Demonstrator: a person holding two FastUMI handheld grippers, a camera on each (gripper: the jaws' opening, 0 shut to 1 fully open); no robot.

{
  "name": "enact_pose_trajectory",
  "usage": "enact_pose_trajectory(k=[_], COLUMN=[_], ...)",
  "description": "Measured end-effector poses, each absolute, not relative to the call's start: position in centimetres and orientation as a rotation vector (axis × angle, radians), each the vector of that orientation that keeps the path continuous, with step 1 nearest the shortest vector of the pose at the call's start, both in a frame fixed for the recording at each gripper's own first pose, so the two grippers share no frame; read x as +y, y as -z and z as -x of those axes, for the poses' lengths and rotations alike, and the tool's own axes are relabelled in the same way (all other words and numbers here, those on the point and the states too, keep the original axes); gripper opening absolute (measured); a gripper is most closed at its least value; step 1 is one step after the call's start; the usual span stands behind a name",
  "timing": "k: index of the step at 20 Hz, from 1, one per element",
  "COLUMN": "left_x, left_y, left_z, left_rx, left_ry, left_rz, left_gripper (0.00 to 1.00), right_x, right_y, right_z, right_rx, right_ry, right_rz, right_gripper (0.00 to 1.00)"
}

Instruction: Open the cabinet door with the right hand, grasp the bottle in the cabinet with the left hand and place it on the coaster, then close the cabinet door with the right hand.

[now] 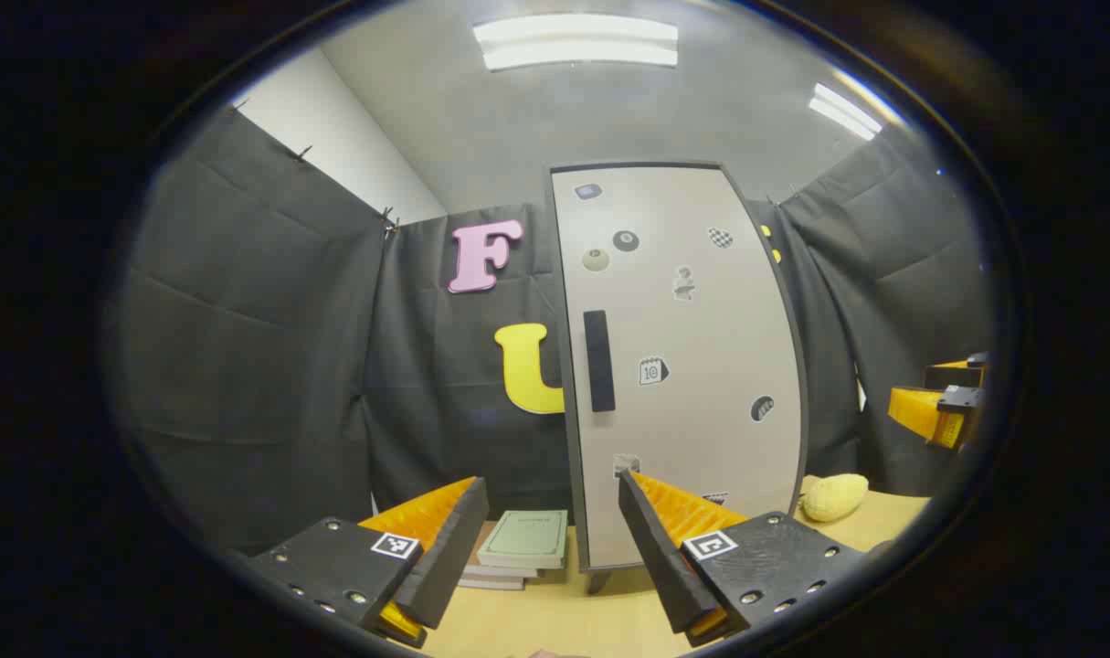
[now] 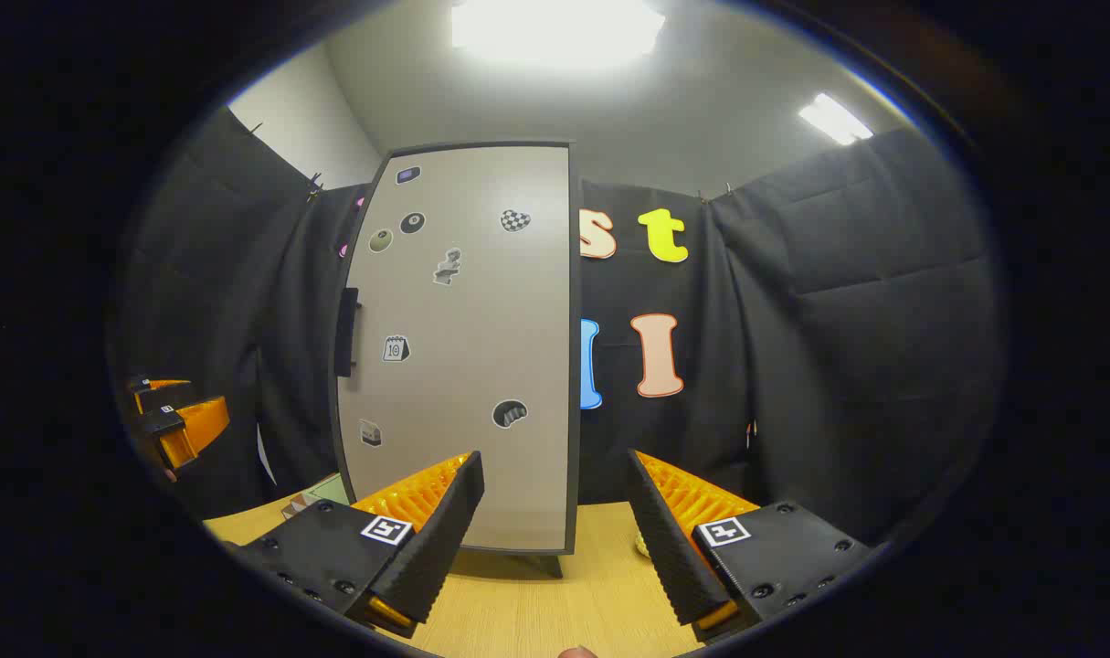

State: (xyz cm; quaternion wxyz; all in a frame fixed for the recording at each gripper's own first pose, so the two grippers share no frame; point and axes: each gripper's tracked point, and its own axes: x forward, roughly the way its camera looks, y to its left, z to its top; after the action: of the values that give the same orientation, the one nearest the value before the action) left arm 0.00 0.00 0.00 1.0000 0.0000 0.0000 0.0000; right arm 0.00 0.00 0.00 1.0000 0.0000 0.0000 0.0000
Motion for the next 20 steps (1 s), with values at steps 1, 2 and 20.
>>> enact_pose_trajectory(k=[1,2,20], left_x=[0.0,0.2,1.1], left_y=[0.1,0.1,-0.2], left_z=[0.0,-0.1,-0.1], left_rx=[0.002,0.003,-0.007], left_ry=[-0.001,-0.003,-0.017], left_rz=[0.001,0.001,-0.008], left_gripper=[0.87,0.87,0.89], right_x=[0.0,0.0,0.5], right_y=[0.2,0.1,-0.3], right_z=[0.0,0.0,-0.6], right_rx=[0.002,0.003,-0.01], right_ry=[0.0,0.001,-0.009], right_rz=[-0.004,-0.007,-0.015], right_gripper=[0.98,0.98,0.98])
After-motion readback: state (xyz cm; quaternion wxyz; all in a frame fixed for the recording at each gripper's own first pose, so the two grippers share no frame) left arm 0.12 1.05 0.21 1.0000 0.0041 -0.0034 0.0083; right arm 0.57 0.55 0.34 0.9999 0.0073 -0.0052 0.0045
